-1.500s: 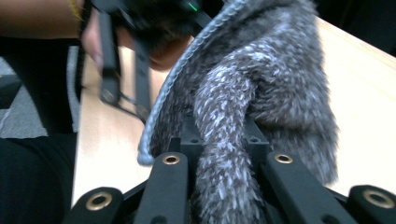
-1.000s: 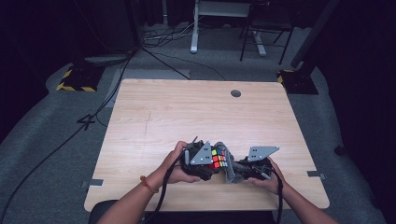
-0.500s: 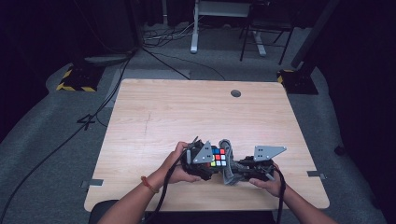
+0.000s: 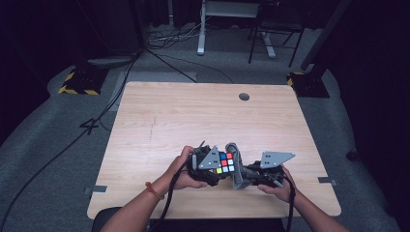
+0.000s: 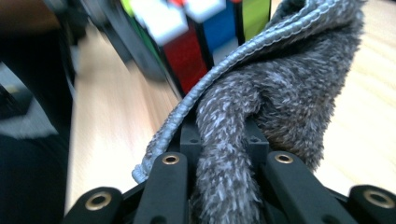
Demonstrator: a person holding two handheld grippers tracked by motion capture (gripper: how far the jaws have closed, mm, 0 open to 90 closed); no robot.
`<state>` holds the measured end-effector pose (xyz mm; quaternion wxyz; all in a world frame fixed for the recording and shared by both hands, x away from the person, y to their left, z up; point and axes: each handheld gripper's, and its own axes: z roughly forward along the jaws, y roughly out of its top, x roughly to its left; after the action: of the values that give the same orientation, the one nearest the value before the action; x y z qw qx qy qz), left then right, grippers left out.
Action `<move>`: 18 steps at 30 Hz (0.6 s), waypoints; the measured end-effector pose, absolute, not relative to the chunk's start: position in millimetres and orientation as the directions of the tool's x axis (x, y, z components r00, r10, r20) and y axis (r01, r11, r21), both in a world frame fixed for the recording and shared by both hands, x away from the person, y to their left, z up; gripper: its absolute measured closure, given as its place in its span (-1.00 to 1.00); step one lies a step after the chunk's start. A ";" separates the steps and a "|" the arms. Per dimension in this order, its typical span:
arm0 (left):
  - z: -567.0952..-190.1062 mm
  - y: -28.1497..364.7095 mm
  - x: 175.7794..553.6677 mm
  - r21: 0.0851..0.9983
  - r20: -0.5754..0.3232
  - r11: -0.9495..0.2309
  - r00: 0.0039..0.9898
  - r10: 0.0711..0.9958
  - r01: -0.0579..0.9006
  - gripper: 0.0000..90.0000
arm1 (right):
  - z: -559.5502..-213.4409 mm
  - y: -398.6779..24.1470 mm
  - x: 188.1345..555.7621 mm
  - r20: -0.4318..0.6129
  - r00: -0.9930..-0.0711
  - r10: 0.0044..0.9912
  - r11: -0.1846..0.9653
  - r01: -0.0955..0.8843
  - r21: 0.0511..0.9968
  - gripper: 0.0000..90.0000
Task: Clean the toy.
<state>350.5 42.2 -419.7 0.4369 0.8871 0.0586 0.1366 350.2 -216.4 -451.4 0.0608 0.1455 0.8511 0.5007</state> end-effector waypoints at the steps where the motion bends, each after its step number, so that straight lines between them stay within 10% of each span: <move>1: -418.1 42.8 350.6 0.797 0.184 -0.603 0.958 0.220 -0.014 -0.28 | -454.4 -215.2 350.8 0.034 -0.951 0.307 0.476 0.184 0.860 0.71; 18: -423.3 41.1 351.7 0.771 0.171 -0.636 0.968 0.183 -0.017 -0.27 | -435.2 -223.0 343.0 -0.007 -0.959 0.285 0.375 0.105 0.921 0.71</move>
<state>351.7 41.1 -423.3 0.4240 0.8968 0.0463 0.1174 343.0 -223.0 -435.2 0.0823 0.1182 0.8252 0.5462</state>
